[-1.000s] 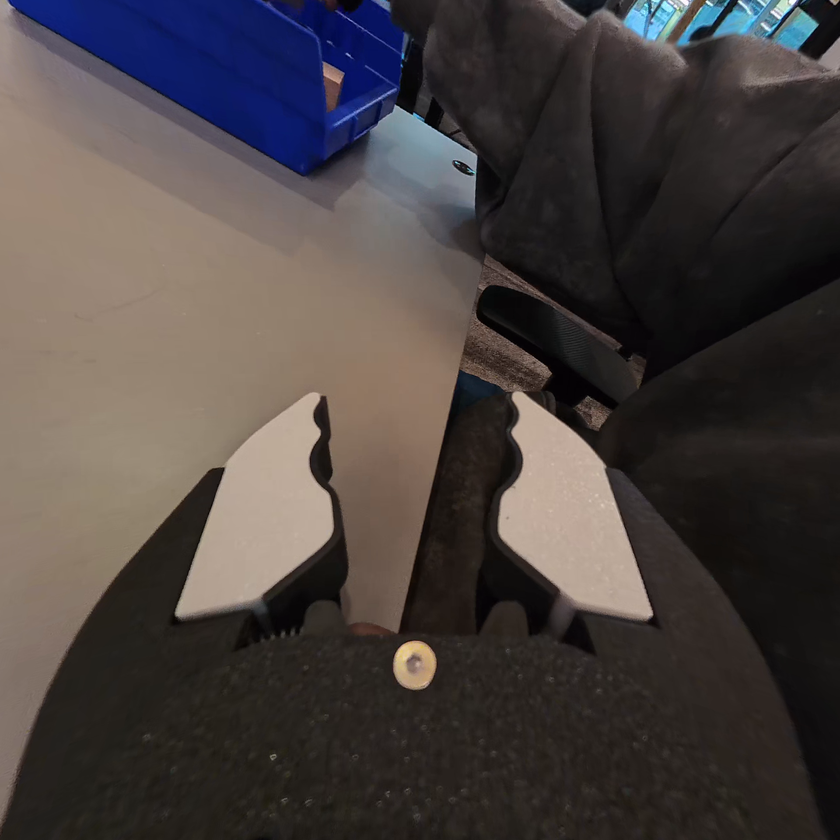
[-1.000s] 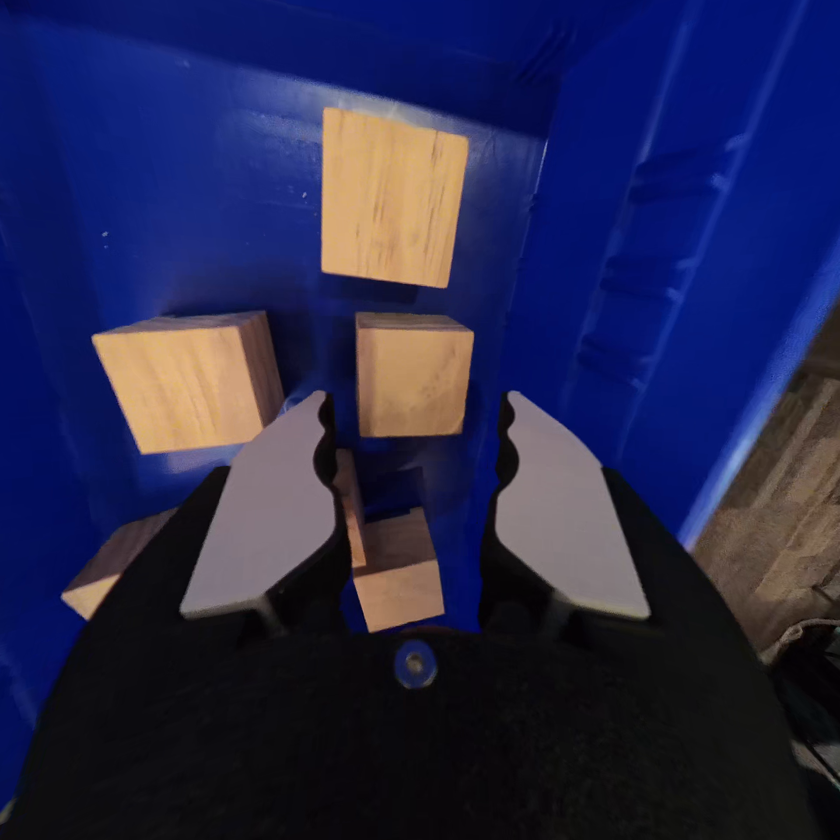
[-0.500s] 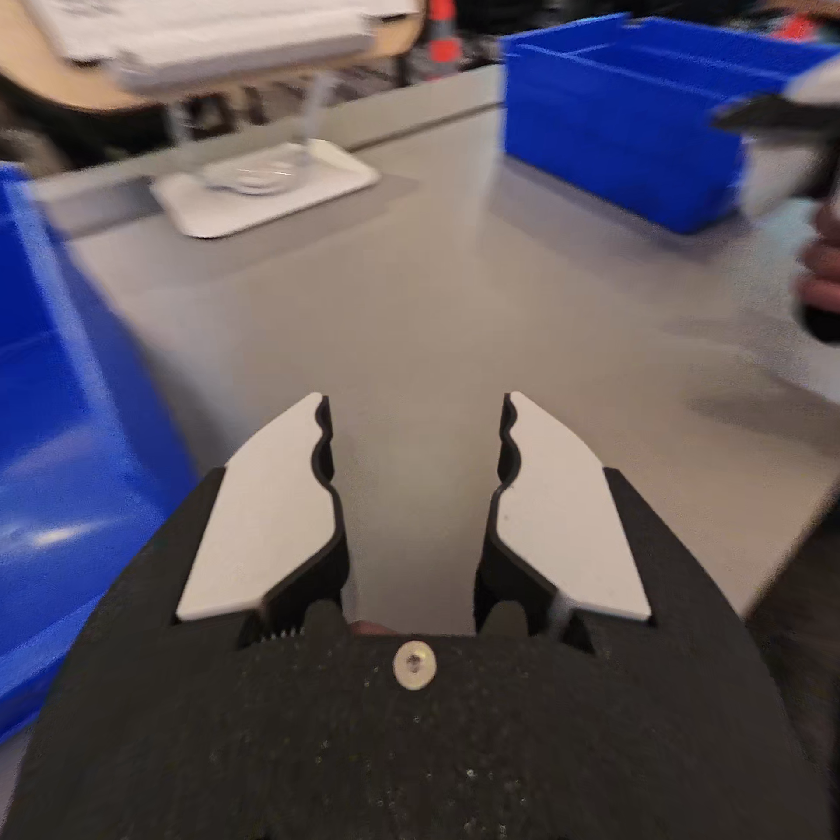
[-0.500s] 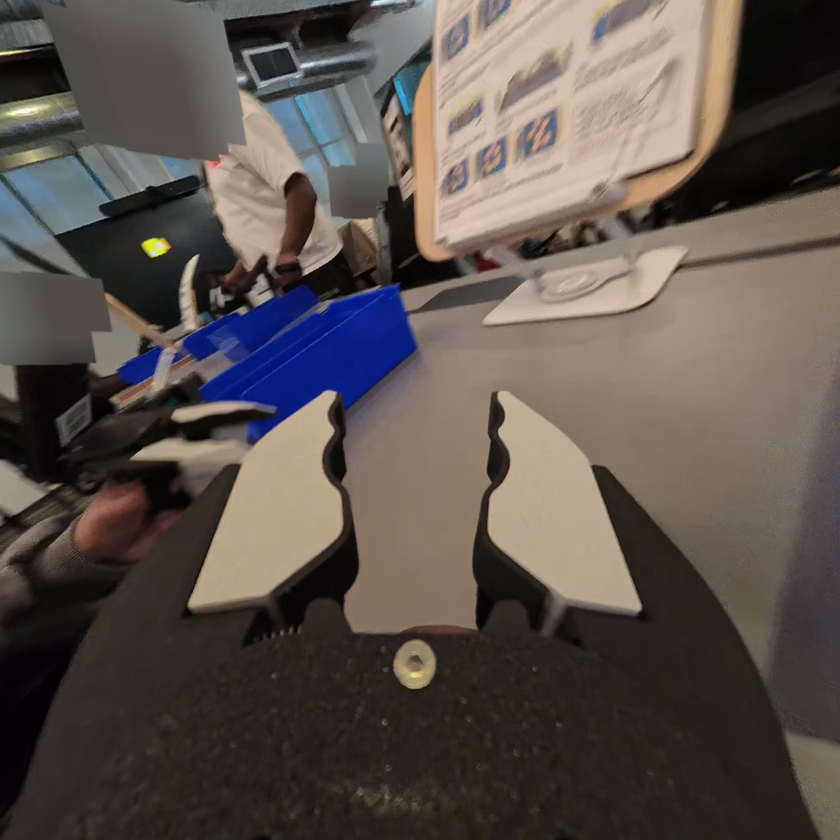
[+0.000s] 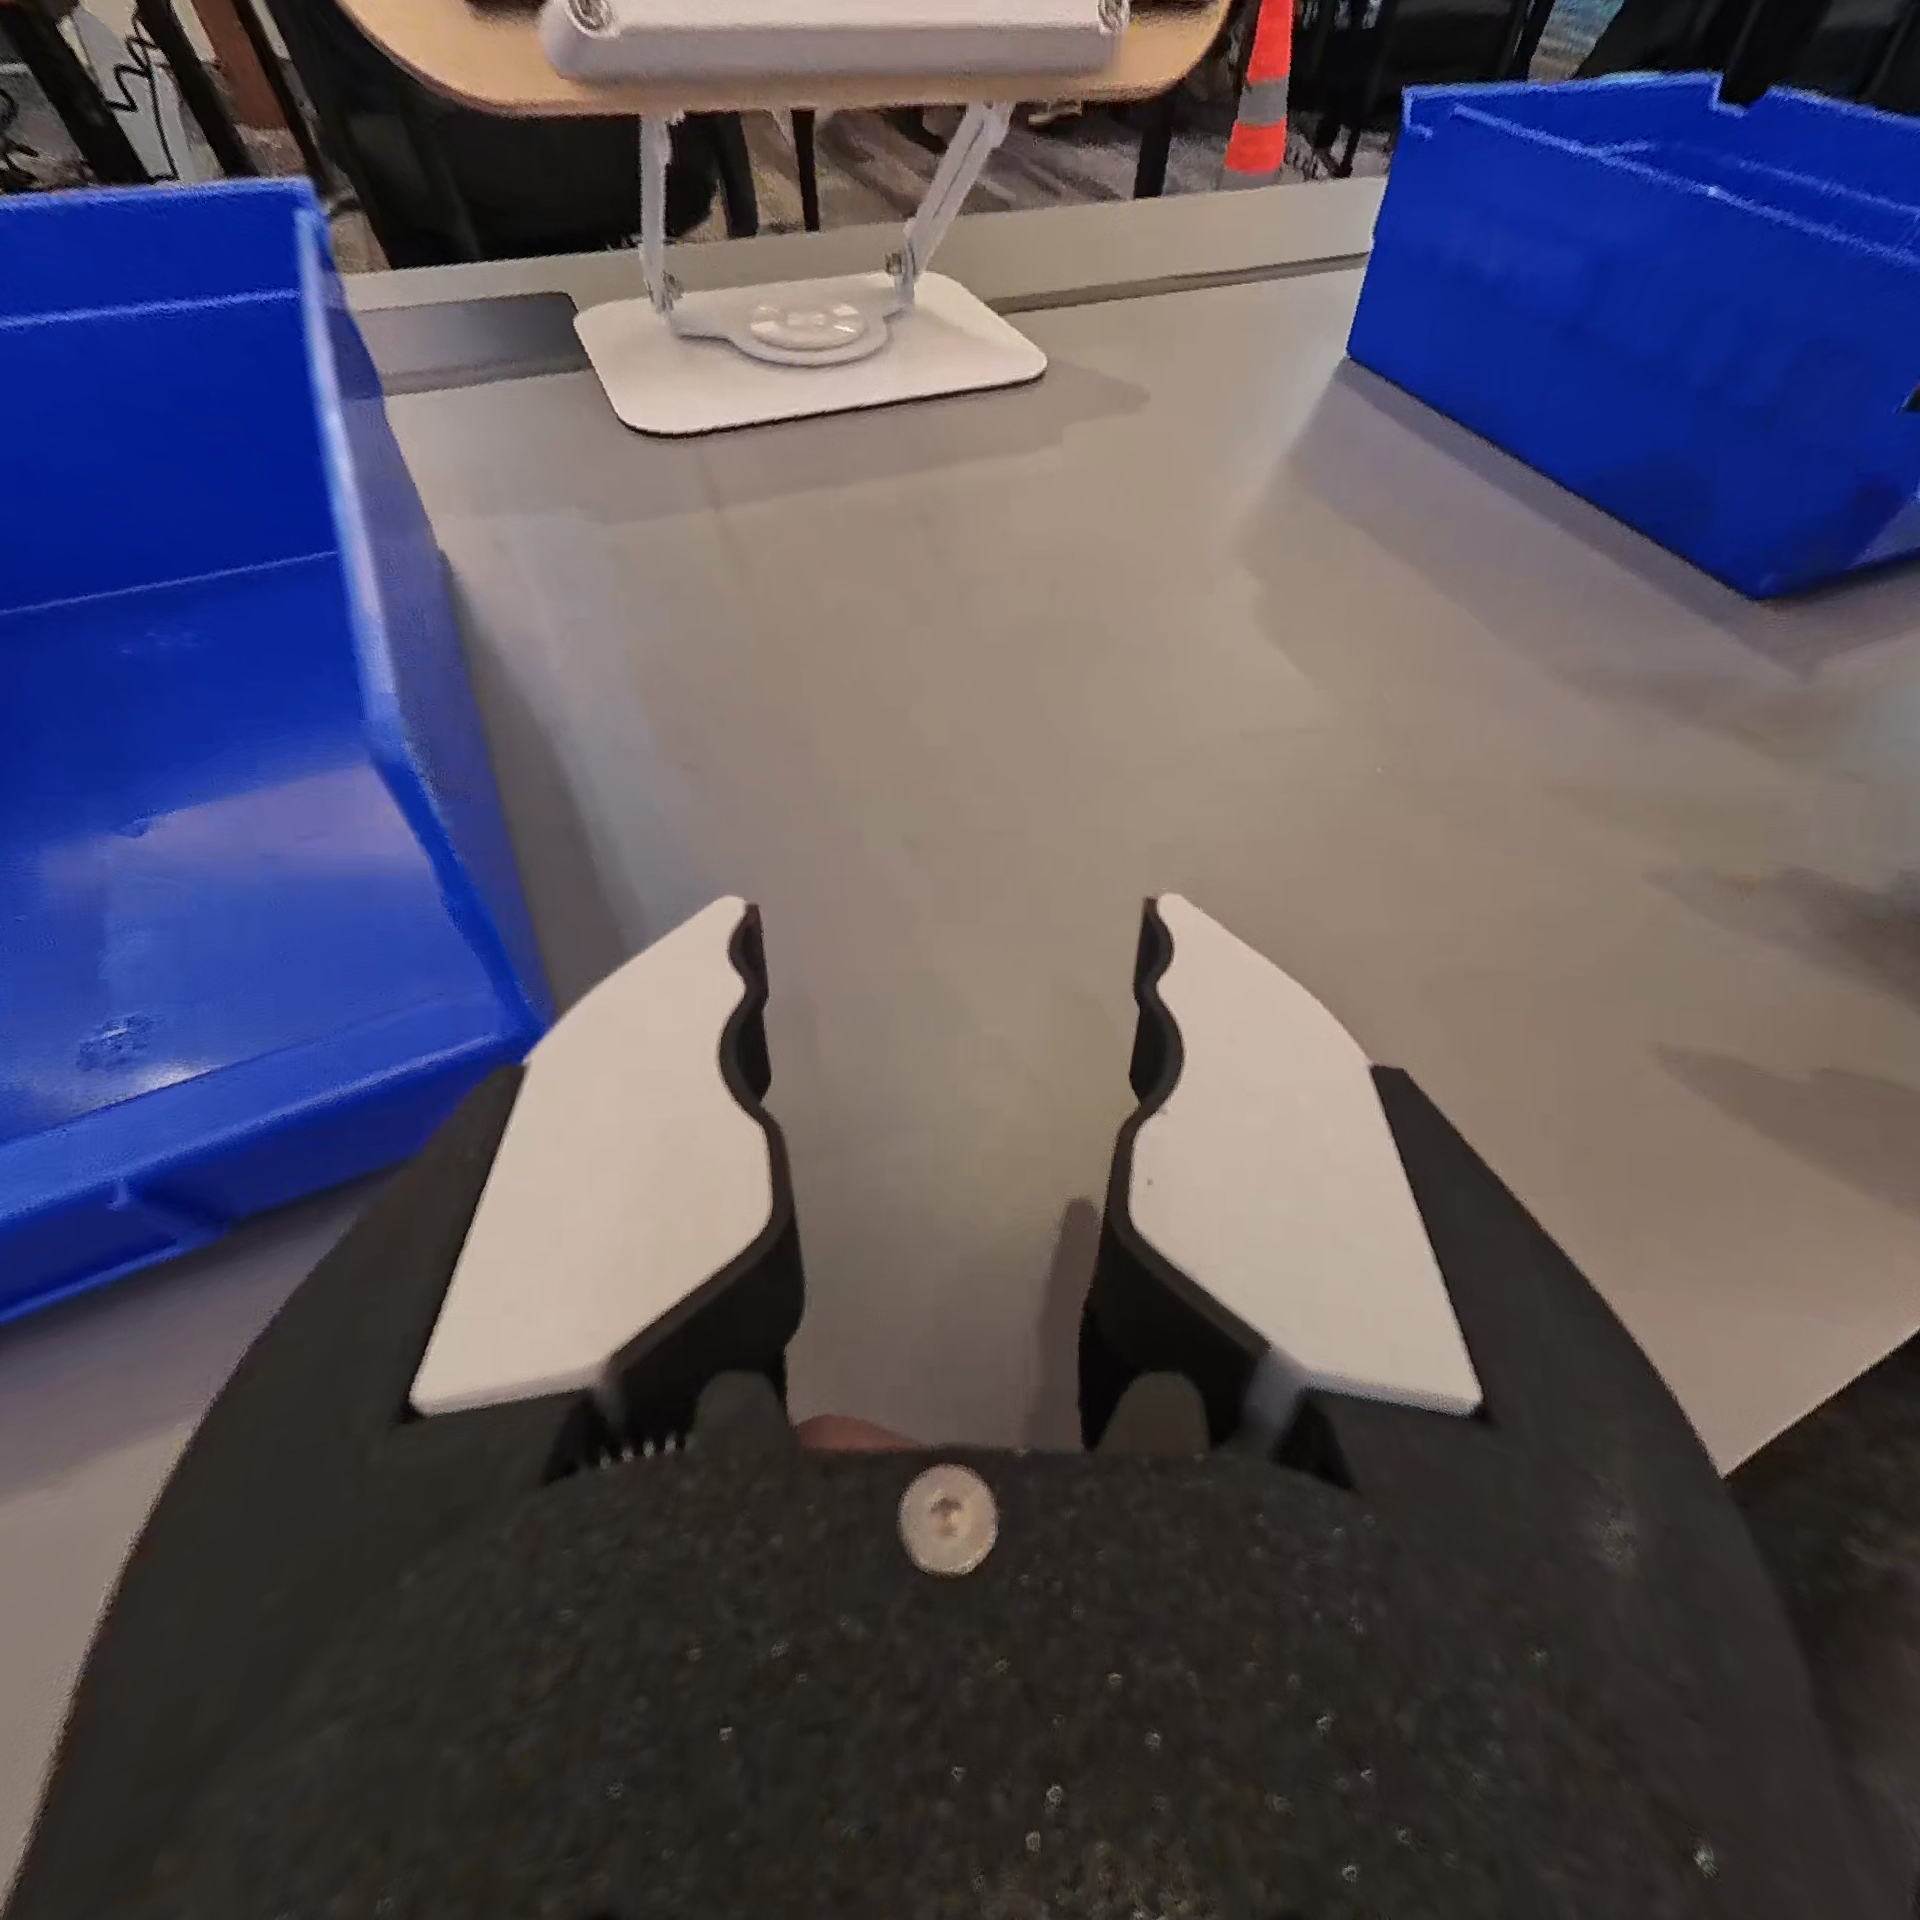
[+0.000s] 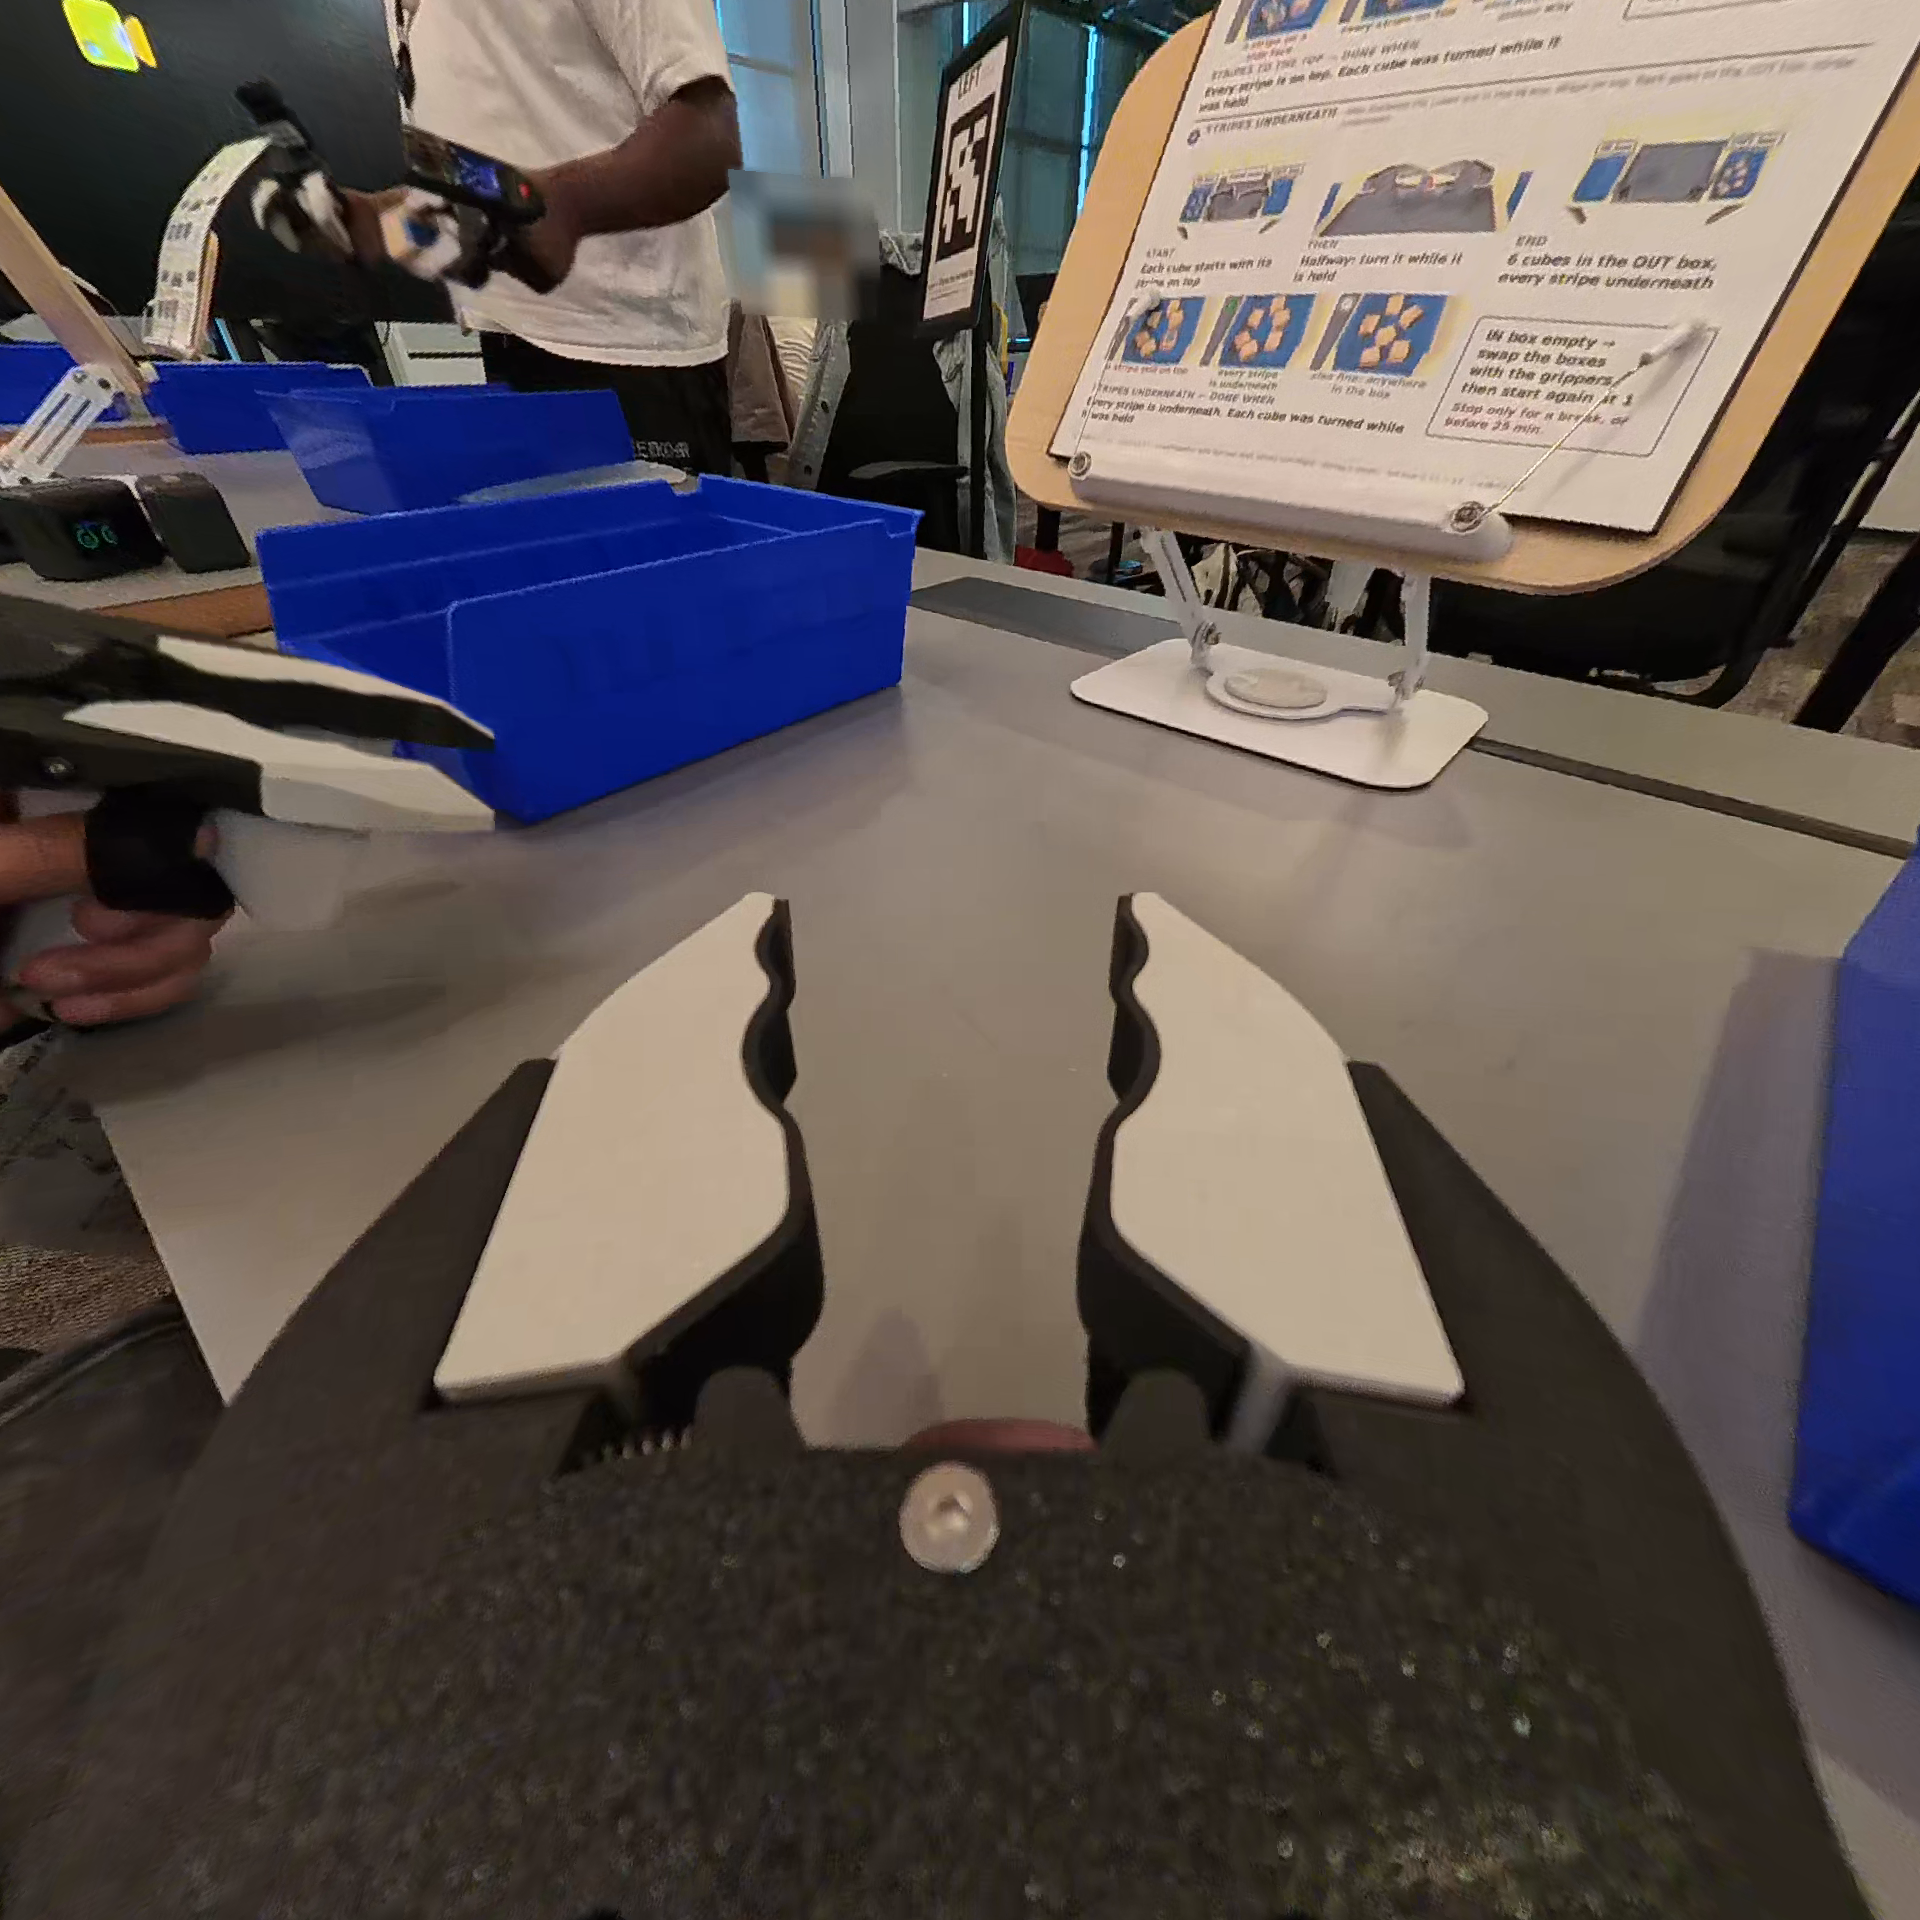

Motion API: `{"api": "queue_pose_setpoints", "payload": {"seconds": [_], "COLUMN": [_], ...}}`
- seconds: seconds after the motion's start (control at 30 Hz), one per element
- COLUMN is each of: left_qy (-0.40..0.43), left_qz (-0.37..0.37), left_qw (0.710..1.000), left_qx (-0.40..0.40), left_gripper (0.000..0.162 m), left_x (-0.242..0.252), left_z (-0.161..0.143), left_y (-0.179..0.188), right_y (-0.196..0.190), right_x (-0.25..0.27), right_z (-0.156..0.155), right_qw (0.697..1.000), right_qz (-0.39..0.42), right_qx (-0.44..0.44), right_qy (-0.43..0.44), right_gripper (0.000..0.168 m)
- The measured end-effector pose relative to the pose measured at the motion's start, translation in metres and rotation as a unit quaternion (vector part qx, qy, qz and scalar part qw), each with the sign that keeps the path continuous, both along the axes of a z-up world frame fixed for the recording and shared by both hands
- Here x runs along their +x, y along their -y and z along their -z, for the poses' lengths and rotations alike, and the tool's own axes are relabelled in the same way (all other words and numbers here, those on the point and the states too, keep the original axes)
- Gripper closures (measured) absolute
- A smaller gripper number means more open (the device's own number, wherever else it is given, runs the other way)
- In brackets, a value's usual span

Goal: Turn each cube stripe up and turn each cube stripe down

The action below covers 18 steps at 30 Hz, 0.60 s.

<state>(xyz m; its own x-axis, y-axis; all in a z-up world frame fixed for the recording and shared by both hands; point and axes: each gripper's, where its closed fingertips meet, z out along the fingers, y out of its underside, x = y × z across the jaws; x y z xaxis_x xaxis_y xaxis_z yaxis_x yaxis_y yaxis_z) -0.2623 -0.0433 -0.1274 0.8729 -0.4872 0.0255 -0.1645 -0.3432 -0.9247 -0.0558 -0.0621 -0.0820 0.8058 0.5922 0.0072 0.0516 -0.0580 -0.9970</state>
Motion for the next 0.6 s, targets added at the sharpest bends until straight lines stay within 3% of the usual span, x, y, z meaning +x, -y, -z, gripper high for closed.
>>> {"api": "queue_pose_setpoints", "payload": {"seconds": [0.17, 0.33, 0.43, 0.6], "left_qy": [-0.081, -0.03, -0.03, -0.015], "left_qz": [-0.015, 0.139, 0.188, 0.15], "left_qw": [0.995, 0.99, 0.982, 0.987], "left_qx": [0.057, 0.0, 0.004, -0.05], "left_gripper": [0.089, 0.082, 0.081, 0.081], "left_x": [0.027, 0.181, 0.283, 0.388], "left_z": [-0.006, -0.015, -0.023, -0.012], "left_y": [0.006, 0.029, 0.018, -0.041], "right_y": [0.003, 0.009, 0.014, -0.001], "right_x": [0.056, 0.216, 0.304, 0.347], "right_z": [-0.02, -0.035, -0.013, 0.035], "right_qw": [0.995, 0.953, 0.916, 0.901], "right_qz": [0.088, 0.304, 0.399, 0.415], "right_qx": [-0.033, 0.018, -0.033, -0.115], "right_qy": [-0.047, 0.002, -0.008, -0.06], "right_gripper": [0.104, 0.105, 0.102, 0.102]}}
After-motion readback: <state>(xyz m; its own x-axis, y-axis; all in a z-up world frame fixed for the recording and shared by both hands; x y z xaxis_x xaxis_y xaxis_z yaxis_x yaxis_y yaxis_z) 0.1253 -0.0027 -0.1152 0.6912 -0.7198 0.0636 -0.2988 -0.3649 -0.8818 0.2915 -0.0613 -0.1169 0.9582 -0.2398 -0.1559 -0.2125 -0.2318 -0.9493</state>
